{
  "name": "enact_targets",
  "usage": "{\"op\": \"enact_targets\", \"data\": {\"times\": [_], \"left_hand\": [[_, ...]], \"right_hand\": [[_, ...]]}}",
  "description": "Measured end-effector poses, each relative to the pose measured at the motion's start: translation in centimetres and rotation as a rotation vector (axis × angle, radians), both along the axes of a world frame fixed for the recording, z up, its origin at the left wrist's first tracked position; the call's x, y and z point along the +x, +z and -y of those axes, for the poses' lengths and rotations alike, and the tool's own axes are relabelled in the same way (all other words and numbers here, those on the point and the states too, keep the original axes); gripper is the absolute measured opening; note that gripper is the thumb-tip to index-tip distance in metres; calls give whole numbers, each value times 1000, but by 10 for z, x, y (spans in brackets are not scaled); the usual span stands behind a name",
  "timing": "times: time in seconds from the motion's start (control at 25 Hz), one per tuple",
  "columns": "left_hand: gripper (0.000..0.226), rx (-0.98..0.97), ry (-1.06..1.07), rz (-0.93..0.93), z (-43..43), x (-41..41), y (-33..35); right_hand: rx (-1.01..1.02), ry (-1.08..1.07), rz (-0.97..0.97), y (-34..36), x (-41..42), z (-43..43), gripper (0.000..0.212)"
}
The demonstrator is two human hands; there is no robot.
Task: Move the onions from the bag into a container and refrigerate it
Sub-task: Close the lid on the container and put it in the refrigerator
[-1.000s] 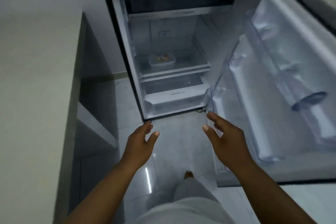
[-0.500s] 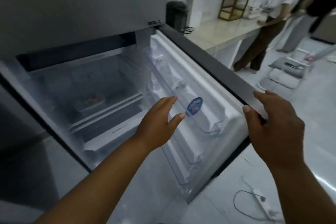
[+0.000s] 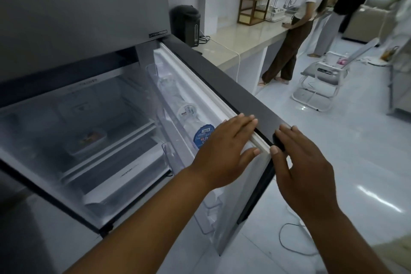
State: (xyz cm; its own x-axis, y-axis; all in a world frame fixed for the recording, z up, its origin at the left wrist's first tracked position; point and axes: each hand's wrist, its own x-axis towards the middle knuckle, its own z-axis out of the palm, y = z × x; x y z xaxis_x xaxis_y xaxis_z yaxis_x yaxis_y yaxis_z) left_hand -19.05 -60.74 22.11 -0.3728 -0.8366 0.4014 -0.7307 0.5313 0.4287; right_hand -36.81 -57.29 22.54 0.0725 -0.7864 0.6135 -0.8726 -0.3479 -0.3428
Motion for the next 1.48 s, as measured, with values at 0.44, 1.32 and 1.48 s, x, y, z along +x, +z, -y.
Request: {"op": "enact_targets", "data": {"times": [0.44, 1.32, 1.48], "left_hand": [[54, 25, 258, -216, -99, 129, 6], [96, 118, 1143, 80, -150, 389, -16], [99, 160, 1168, -103, -121, 434, -16]], "right_hand": [[30, 507, 252, 9, 97, 7, 35], [93, 921, -171, -33, 458, 61, 70], [76, 968, -153, -44, 501, 80, 77]]}}
